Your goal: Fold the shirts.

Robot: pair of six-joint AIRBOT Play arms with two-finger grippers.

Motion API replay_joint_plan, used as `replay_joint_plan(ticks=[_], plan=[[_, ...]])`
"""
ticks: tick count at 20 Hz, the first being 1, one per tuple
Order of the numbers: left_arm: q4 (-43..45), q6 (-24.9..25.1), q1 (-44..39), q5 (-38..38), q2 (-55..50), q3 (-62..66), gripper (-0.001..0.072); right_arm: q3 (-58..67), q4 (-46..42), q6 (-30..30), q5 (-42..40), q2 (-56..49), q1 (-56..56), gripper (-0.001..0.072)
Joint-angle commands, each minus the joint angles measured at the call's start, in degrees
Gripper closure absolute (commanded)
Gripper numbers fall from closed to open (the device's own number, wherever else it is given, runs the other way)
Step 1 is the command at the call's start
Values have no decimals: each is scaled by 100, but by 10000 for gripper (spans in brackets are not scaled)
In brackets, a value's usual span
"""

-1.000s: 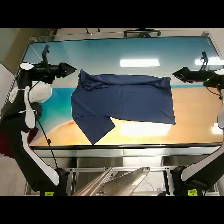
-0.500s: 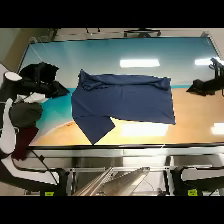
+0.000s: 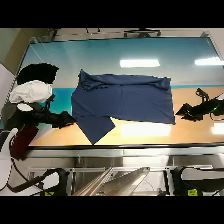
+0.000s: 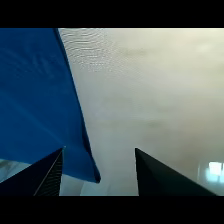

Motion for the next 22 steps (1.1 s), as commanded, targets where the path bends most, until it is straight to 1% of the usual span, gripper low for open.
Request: replay_joint_plan(ticks=[1, 4, 8, 9, 10, 14, 16, 18, 22], plan=[[22, 11, 7, 249, 352, -647, 410, -101, 487, -487, -212, -507, 0, 211], [20, 9, 7, 374, 463, -901, 410, -101, 1043, -793, -133, -737, 50, 213], [-9, -59, 0, 721, 457, -1233, 410, -94, 1097, -835, -9, -743, 396, 223], [-44, -59, 0, 868, 457, -1298, 410, -83, 1108, -846, -7, -743, 483, 325], [-153, -55, -31, 1016, 457, -1351, 410, -68, 1117, -846, -13, -743, 551, 368], [-232, -61, -640, 1840, 457, -1379, 411, 20, 1165, -828, 31, -741, 632, 368], [-236, -212, -1001, 2404, 457, -1377, 410, 20, 1189, -831, 63, -737, 629, 368], [-236, -313, -1287, 2761, 457, -1377, 411, 20, 1187, -841, 149, -737, 629, 368], [-238, -363, -1405, 2747, 457, -1379, 411, 20, 1246, -846, 181, -737, 632, 368]])
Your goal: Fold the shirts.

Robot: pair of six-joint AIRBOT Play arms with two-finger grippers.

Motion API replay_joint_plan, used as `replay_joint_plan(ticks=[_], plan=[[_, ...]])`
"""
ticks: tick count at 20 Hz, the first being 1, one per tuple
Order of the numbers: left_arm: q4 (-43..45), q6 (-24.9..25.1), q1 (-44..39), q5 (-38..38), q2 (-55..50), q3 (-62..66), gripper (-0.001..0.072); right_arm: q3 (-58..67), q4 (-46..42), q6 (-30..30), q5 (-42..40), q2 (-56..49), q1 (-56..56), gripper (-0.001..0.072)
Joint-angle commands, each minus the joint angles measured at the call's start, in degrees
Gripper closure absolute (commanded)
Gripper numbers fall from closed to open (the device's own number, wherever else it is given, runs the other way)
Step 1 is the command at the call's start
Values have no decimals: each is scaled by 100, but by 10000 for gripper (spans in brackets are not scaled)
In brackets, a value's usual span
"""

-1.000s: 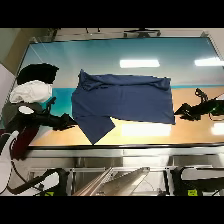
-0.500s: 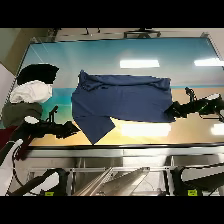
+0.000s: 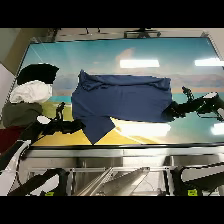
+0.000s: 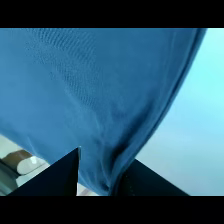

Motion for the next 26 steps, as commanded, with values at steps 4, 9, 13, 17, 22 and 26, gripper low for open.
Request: replay_joint_plan(ticks=[4, 9, 13, 17, 22, 26], plan=[[-118, -59, -39, 284, 2, -4, 428, 7, 107, 2, 90, 4, 7, 368], [-1700, 922, -398, 396, -737, 94, 675, 7, 105, 4, 153, 4, 26, 368], [-1674, 1047, -160, -498, -1143, 918, 681, 13, 160, -2, 595, 55, -24, 625], [-1633, 970, 409, -1163, -522, 938, 683, 17, 26, 35, 713, 337, -431, 690], [-1751, 896, 916, -1777, 485, 363, 683, 17, -61, 173, 892, 385, -868, 689], [-1921, 896, 595, -1541, 581, 1401, 683, 367, 741, 2, 1054, 385, -577, 689]])
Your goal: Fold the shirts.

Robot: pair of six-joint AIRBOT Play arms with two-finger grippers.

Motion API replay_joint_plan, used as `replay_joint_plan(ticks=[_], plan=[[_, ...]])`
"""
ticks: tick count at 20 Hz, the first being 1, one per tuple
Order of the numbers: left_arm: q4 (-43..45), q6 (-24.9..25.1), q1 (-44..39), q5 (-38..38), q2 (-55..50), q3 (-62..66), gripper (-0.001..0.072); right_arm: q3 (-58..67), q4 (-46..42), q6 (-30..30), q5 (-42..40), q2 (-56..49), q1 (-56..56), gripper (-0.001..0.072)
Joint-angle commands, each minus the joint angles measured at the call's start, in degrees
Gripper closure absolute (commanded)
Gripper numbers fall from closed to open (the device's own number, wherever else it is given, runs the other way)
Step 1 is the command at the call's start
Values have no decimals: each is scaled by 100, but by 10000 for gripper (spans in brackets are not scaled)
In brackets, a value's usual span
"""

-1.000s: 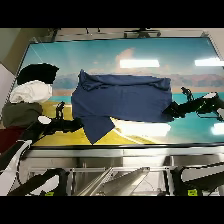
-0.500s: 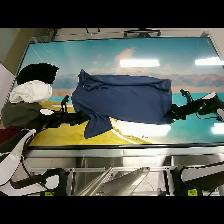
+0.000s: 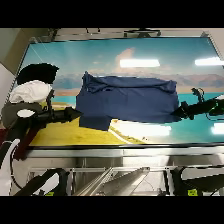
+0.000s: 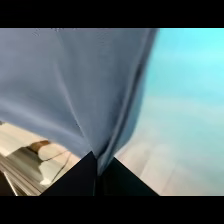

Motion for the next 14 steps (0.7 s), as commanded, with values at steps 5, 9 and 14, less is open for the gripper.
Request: replay_joint_plan(ticks=[5, 9, 14], plan=[[-247, 42, -739, 162, -1502, 2916, 683, 1539, 1025, 90, -452, -129, 577, 689], [-223, -70, -887, 505, -2898, 4640, 684, 2269, 1025, 326, -988, -664, 595, 689], [365, -181, -975, 896, -4142, 5729, 686, 2664, 1467, 155, -1886, -1381, 612, 688]])
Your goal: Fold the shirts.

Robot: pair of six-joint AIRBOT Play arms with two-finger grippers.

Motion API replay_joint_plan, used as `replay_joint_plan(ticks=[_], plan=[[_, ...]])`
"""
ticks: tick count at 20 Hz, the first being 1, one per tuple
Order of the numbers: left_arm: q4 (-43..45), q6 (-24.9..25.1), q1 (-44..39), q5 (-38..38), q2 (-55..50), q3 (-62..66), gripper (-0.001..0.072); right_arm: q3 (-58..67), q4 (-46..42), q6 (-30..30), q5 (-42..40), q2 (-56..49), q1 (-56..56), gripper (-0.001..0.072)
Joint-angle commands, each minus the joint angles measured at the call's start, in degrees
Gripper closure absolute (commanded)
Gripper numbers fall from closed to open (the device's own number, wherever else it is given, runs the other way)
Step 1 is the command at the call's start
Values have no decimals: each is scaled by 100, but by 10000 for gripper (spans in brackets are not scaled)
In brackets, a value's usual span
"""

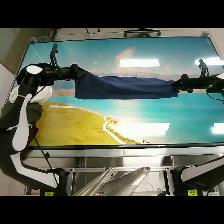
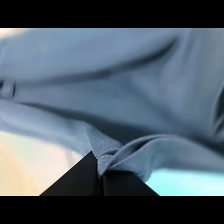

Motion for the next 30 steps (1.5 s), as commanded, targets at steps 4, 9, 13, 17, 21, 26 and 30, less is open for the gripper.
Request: replay_joint_plan(ticks=[4, 9, 13, 17, 21, 26, 30], plan=[[1123, -367, -387, 203, -1639, 1419, 697, 328, 374, -282, -925, -813, 22, 688], [1473, -420, -540, 190, -2181, 1998, 703, 417, 310, -669, -905, -933, -37, 565], [1451, -501, -463, -538, -2175, 2839, 410, 1287, -761, -494, -271, -922, -254, 194], [1451, -566, -229, -717, -1600, 2848, 410, 1827, -1886, 160, -275, -1023, -317, 63], [1458, -564, 66, -763, -800, 2116, 411, 1829, -1384, 157, 4, -1386, -304, 63], [1445, -566, 199, -918, -354, 1818, 412, 1829, -754, 55, 225, -1801, -258, 64], [1419, -566, -42, -973, -422, 1812, 413, 1829, -483, -111, 413, -1954, -111, 303]])
